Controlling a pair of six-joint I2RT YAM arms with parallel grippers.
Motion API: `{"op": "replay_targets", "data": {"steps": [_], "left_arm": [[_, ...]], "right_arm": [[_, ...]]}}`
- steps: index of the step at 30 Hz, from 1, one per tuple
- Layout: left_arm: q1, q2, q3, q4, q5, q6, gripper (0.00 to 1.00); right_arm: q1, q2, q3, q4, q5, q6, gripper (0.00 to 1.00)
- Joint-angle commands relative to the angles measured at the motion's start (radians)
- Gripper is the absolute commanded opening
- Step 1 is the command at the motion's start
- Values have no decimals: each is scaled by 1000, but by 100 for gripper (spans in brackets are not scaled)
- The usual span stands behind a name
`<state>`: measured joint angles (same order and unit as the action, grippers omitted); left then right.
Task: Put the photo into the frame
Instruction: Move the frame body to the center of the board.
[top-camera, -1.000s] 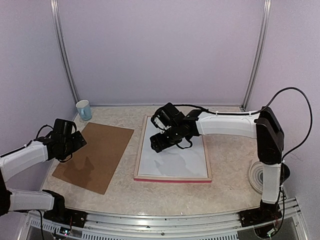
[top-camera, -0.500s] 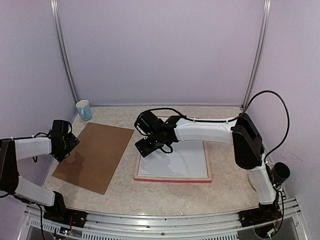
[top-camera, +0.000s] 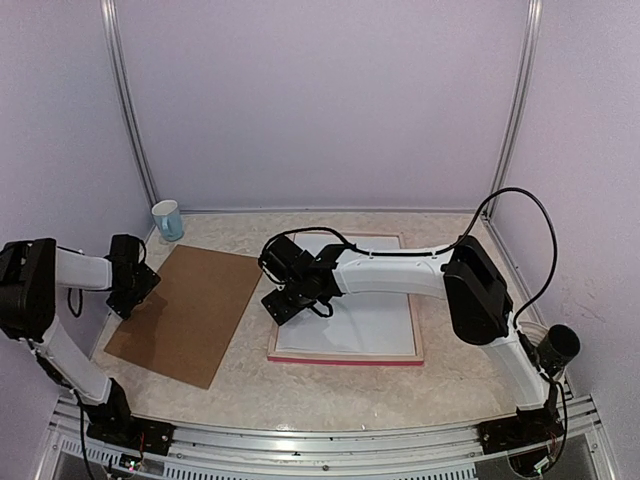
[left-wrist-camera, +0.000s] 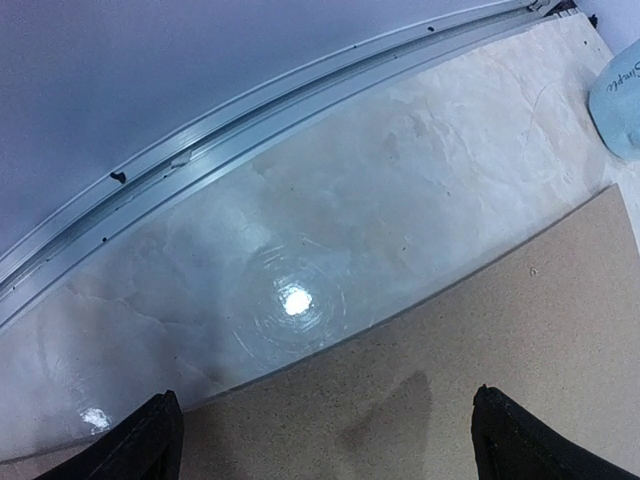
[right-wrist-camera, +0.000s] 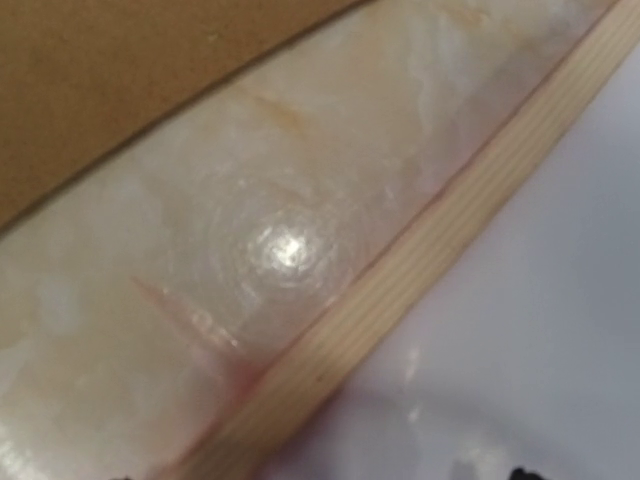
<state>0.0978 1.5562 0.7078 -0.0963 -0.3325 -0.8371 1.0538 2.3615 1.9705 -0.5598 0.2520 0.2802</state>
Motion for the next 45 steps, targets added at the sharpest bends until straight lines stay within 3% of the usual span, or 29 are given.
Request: {"op": "replay_targets", "data": {"steps": [1,15,30,37,45], "left_arm": [[10,48,19,39,62,17,99],[36,110,-8,128,208,23,99],[-25,-17,-123,147,232,2,99],[-72,-44,-164,148,223,-14,99],[-134,-100,-237,170,248,-47,99]], "right_arm": [[16,30,30,6,35,-4,81],[26,19,19,44,67,4,81],[26,110,96,-15,158,64,82],[25,104,44,-64,239,90,83],[-15,-3,-138,-60,241,140,84]]}}
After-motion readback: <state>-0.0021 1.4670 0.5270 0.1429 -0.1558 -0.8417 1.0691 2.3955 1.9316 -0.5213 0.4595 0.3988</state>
